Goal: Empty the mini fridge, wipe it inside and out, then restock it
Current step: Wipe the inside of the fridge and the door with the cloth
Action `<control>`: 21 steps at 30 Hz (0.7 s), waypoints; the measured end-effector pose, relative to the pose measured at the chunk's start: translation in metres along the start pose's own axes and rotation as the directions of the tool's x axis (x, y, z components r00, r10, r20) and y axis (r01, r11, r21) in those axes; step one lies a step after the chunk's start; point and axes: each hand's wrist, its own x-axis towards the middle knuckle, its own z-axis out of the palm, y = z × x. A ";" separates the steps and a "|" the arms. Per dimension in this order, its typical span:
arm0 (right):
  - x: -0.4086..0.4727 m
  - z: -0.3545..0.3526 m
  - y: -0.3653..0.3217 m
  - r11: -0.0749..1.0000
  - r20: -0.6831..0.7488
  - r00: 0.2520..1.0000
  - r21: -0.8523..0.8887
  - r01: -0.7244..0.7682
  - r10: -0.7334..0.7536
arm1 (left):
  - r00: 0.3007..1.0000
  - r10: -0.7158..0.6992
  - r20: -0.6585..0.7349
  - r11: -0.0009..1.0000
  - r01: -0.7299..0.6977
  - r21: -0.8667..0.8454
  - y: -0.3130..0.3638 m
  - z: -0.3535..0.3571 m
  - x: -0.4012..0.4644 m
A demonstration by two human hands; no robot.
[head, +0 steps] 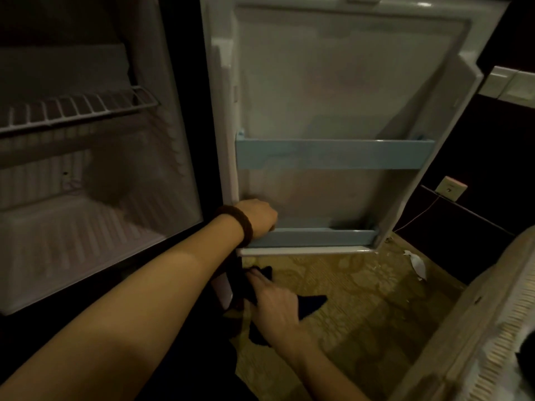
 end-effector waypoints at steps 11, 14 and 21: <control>-0.051 -0.076 0.034 0.700 -0.170 0.822 0.631 -0.334 0.544 | 0.995 -0.059 -0.075 0.993 0.066 0.101 0.004 0.023 0.000; -0.074 -0.107 0.049 0.694 -0.337 0.738 0.679 -0.240 0.585 | 0.989 -0.079 -0.122 0.983 0.098 0.157 0.006 0.028 -0.009; -0.134 -0.178 0.076 0.807 -0.648 0.553 0.585 -0.078 0.523 | 0.975 -0.179 -0.132 0.977 0.192 0.092 0.012 0.053 -0.046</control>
